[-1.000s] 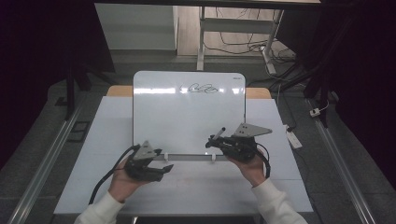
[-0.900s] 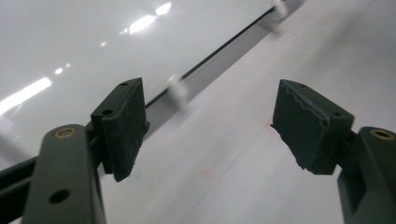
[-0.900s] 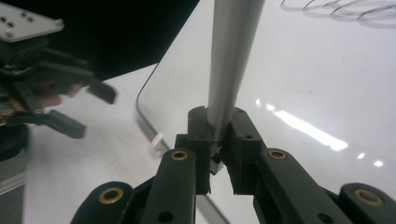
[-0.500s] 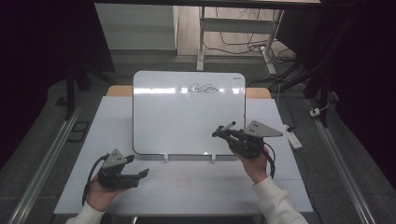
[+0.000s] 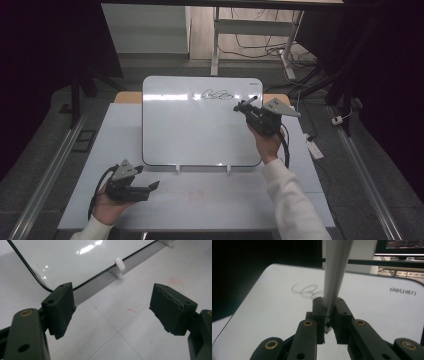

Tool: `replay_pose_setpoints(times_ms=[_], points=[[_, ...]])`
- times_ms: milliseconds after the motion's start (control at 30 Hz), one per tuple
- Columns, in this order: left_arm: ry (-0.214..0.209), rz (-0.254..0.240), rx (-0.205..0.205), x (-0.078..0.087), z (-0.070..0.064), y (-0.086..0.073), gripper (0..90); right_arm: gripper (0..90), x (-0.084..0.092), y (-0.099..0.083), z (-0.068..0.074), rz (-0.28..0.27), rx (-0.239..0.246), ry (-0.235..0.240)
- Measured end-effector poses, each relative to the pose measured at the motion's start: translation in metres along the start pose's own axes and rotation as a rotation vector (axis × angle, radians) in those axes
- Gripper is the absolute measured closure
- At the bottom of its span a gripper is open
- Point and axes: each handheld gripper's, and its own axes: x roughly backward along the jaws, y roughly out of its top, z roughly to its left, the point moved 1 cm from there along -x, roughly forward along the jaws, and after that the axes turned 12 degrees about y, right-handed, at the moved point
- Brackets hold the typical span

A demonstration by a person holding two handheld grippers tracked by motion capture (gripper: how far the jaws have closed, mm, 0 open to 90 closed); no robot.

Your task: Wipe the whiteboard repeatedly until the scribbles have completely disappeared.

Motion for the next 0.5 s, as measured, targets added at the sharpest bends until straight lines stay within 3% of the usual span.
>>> replay_pose_setpoints(times_ms=[167, 300, 433, 500], points=[[0.002, 0.003, -0.001, -0.001, 0.0, -0.001, 20.7, 80.3, -0.017, 0.006, -0.017, -0.019, -0.01, -0.048], [-0.001, 0.011, -0.007, -0.003, 0.0, -0.003, 20.6, 80.3, -0.032, 0.006, -0.034, -0.053, -0.049, -0.066], [0.0, 0.009, 0.002, -0.003, 0.002, -0.003, 20.6, 80.4, -0.04, 0.001, -0.033, -0.049, -0.067, -0.04], [0.001, 0.008, 0.008, -0.003, 0.003, -0.003, 20.6, 80.5, -0.046, -0.001, -0.026, -0.034, -0.044, -0.013]])
